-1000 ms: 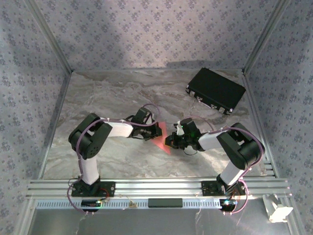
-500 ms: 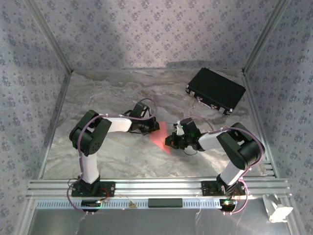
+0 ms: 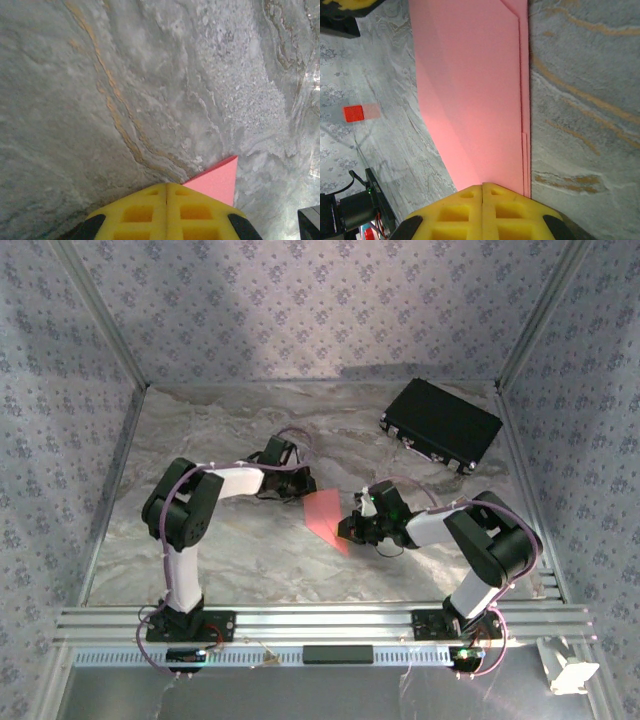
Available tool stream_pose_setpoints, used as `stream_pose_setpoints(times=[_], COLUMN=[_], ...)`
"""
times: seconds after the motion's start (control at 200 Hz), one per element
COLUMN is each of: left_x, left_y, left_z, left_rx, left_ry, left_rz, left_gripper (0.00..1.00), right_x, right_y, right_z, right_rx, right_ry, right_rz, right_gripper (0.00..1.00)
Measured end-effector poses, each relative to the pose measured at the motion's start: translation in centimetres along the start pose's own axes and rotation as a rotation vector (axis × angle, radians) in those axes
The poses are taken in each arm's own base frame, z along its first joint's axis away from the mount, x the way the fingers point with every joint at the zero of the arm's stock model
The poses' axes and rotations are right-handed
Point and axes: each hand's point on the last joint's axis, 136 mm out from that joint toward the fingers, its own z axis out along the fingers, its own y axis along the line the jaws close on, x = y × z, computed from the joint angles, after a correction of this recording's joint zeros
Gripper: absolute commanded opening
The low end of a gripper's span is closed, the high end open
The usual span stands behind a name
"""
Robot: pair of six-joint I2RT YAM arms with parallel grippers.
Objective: Fold a paper plane with a square sheet of paper (pick it up from the middle)
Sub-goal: Fourth fold the wing at the center of the table, then turn over the paper at the center of the table.
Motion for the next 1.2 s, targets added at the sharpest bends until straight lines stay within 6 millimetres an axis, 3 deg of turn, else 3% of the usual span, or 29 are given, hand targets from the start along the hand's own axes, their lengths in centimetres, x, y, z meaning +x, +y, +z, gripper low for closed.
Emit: stream_pose_setpoints(times=[0.36,0.5,0.795,1.029,1.199], left_x=[-1.1,-1.0,-1.0,2.6,5.0], left_y=[0.8,1.1,-1.6,-3.4,-2.4], left_z=[-0.5,-1.6,-4.5,-2.6,-0.1], left_rx=[0.002,0.001,0.083,0.125,0.109], left_ry=[-0.032,-0.056,-0.107,-0.003,0.092], left_rz=[0.002,-0.001,0.046,0.099,0.091], left_gripper=[0.06,0.09,0.08,0.07,0.06], right_x=[0.0,0.1,0.1,0.1,0.1], right_y=[0.0,0.0,-0.1,0.0,-0.1], right_z=[0.0,-0.1,-0.1,-0.1,-0.1], right_rx=[-0.002,-0.003,-0.002,-0.003,-0.001], right_ry=[0.005,0.008,0.015,0.018,0.019], right_rz=[-0.012,-0.013,-0.008,-0.006,-0.005], right_gripper=[0.00,0.00,0.00,0.00,0.00])
